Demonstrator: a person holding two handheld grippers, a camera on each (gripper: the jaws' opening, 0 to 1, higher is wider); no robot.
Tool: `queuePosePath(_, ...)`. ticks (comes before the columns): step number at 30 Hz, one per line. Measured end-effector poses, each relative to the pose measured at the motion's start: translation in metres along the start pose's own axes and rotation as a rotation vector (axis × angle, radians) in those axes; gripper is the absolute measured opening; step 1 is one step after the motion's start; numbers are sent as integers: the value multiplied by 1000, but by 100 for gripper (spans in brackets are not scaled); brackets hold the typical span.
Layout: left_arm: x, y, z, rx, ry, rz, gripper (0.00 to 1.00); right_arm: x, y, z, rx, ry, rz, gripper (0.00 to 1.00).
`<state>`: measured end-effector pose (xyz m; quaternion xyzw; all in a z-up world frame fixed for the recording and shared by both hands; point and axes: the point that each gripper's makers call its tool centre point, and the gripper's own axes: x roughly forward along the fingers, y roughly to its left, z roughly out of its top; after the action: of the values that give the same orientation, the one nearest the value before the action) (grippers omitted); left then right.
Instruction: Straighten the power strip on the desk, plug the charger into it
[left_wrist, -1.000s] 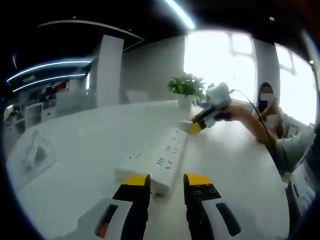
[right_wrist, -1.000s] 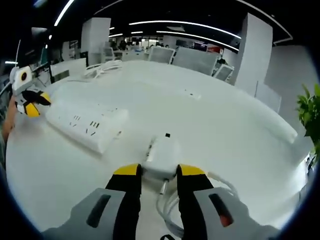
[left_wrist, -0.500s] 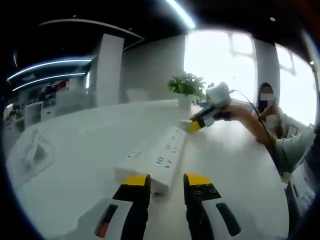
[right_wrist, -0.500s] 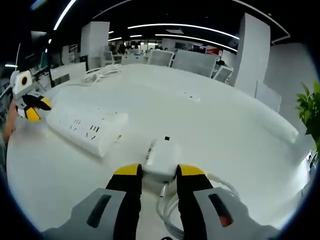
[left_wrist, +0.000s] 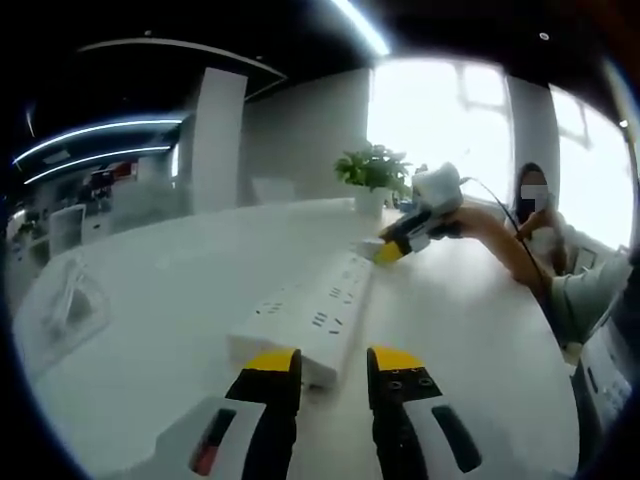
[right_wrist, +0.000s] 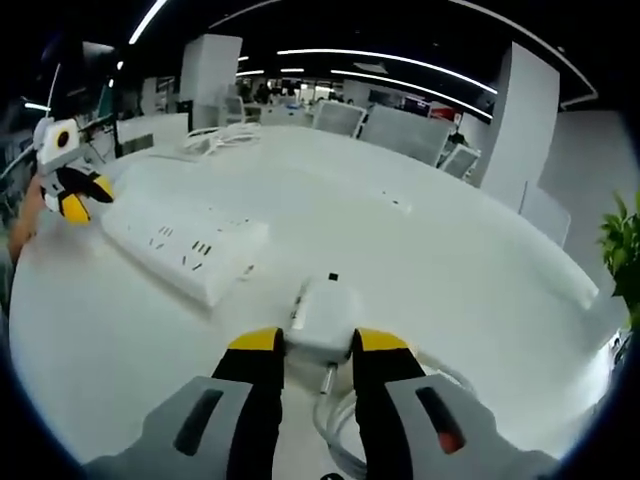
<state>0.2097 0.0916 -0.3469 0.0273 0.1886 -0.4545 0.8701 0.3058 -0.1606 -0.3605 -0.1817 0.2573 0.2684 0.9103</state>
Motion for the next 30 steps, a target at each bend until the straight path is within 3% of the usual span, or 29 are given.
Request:
queuePosePath(10,-1,1,0,0,2,3,27,1,3,1,67,-13,31,26)
queuePosePath(30,-1,2,-1,-2,7,9,27,-7,15,12,30,-20,77,25)
